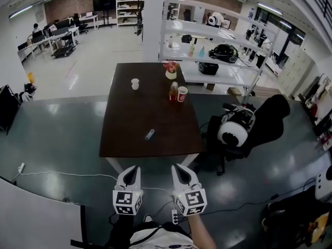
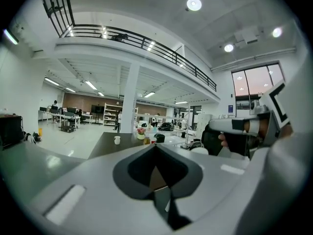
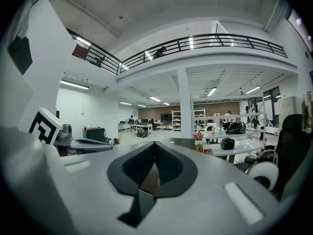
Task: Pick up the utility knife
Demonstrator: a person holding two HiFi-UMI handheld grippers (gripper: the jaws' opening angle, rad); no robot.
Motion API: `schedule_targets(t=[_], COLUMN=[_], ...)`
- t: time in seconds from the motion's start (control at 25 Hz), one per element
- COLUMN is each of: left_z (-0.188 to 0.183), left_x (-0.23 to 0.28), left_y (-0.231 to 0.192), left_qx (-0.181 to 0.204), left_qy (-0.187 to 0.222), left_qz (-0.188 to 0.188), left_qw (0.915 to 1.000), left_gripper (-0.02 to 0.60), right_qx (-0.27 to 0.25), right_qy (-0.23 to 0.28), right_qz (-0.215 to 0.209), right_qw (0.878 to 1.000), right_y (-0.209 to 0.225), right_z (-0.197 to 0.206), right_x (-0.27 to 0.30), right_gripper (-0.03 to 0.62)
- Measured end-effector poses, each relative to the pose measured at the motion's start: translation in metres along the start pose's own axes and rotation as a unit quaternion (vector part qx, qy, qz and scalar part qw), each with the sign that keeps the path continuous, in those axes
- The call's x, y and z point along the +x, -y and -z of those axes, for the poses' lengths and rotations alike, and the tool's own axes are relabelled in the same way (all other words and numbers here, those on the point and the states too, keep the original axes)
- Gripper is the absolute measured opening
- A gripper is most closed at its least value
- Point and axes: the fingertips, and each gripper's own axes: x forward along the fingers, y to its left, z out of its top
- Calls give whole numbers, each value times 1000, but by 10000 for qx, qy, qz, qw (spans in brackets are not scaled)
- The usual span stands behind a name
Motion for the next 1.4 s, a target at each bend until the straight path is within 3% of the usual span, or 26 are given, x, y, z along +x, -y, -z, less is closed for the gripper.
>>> schedule_targets(t=[0.32,0.64,0.92,1.24,1.4], left_z=[8,-21,-28,-23,-23], left_x=[21,70,114,140,144], left_y=[-11,-19,-8,-5,-14], left_qx=[-116,-19,96,21,-193], left_qy=[-159,53,71,-26,-94], left_qz=[-207,-572,-572,-643,-648], left_qw=[9996,9983,9983,9979,9977], left_gripper=[-2,-2,-2,-2,-2], right_qx=[40,-81,-392,-245,-146], right_qy=[-206,-3,-7,-10,-47], right_qz=[-195,-650,-740,-791,-819], right_qw=[9996,9979,9965,9966,9965], right_y=[13,45,74,99,101], right_z=[11,-11,-13,-9,-8], right_x=[25,70,91,105,113], right_gripper=[2,2,2,2,2])
